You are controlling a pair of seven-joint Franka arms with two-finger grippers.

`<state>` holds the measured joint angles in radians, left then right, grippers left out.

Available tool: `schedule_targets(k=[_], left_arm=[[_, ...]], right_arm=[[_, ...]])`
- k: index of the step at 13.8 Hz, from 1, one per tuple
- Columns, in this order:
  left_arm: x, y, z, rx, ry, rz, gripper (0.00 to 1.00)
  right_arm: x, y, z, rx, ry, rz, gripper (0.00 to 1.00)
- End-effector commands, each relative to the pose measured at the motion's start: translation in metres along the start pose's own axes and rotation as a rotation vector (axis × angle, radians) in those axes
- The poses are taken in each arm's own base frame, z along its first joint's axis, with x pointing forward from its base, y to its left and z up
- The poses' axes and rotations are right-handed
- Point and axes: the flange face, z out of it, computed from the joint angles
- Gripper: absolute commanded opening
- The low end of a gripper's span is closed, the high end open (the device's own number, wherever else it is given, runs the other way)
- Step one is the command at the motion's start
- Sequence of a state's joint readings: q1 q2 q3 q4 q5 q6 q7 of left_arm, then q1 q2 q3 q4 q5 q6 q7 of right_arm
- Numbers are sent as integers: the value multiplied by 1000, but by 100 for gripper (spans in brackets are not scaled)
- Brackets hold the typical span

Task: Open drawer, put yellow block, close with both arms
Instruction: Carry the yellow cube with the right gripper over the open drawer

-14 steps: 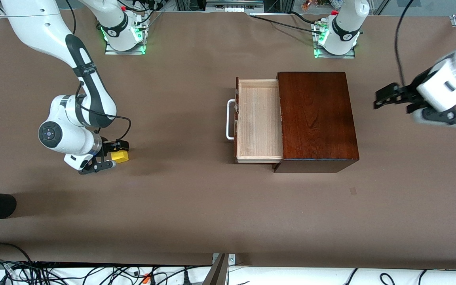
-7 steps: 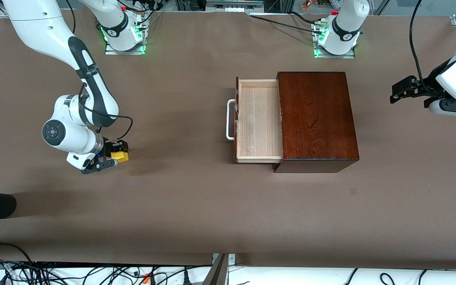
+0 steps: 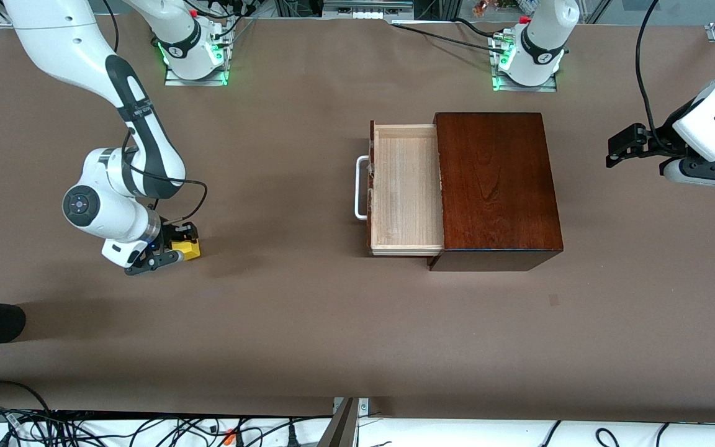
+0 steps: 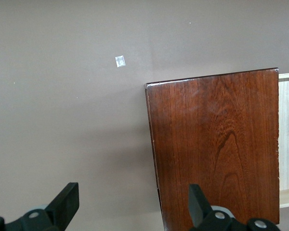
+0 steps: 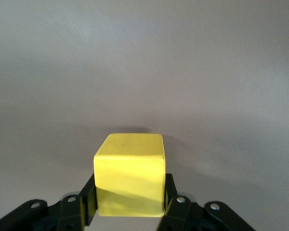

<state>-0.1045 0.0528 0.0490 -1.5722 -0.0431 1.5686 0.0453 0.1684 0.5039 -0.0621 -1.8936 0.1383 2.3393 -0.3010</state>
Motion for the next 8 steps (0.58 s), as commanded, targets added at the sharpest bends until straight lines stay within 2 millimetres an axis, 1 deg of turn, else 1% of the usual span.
schedule_targets(k=[1, 2, 3, 4, 5, 7, 8], left_arm=[[-8, -3, -4, 43, 11, 21, 100], [-9, -6, -5, 80, 3, 22, 100], [-10, -5, -5, 84, -3, 25, 100], [-12, -6, -7, 84, -14, 24, 100], [-13, -7, -7, 84, -17, 22, 100], [-15, -6, -10, 82, -16, 21, 100], [-16, -6, -10, 77, -21, 20, 100]], right_arm=[[0, -19, -55, 32, 3, -42, 34], [-1, -24, -75, 41, -8, -51, 34], [0, -39, -95, 55, -26, -76, 34], [3, -53, -120, 68, -42, -103, 34], [7, -63, -140, 79, -58, -125, 34], [15, -106, -174, 105, -83, -205, 35], [20, -130, -186, 95, -78, -253, 35]])
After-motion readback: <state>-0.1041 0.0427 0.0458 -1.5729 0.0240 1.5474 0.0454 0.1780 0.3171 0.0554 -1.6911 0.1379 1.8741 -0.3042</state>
